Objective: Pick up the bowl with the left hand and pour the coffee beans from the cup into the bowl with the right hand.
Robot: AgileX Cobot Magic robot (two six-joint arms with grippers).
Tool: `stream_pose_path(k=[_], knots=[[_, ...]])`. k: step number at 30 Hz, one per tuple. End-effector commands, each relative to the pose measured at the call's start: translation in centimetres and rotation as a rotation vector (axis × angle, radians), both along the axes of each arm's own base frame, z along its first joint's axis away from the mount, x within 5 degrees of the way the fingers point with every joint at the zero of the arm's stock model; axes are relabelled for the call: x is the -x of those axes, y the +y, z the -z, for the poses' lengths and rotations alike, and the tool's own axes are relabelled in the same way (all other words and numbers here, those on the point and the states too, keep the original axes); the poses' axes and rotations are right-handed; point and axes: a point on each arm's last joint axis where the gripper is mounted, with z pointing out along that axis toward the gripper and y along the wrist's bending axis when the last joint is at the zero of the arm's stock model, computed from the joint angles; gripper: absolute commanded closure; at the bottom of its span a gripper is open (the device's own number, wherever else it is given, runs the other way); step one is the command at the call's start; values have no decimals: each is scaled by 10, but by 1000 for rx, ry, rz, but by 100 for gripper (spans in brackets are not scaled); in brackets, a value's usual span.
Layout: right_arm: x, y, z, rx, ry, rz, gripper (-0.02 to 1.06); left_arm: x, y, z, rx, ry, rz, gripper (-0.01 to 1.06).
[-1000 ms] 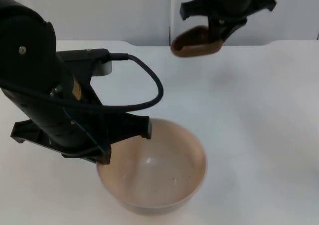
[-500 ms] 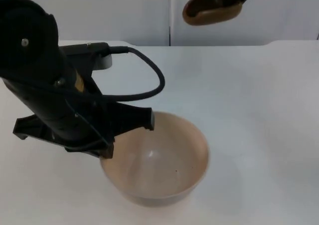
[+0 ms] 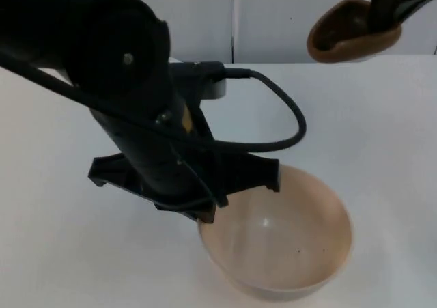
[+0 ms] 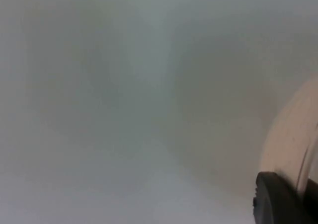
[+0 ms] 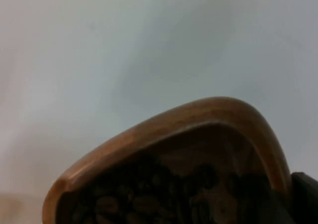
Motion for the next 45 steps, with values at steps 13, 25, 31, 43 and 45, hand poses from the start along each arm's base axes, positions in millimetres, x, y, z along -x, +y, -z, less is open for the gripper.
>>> stream_pose_path(k=[13,25,31,43,45], knots=[[49,-26,15,22,-3,-23,105,-6,-10,1,0,-1,4,105],[75,15,13,184,-78,-139,105,-6,-10,1,-8,0,8,105],[84,25,11,255,-115,-156,105,-6,-10,1,-10,0,9,105],[88,29,10,308,-150,-164,105,-6,-10,1,-10,0,9,105],[88,30,9,319,-165,-168,105,-6,-10,1,-10,0,9,105]])
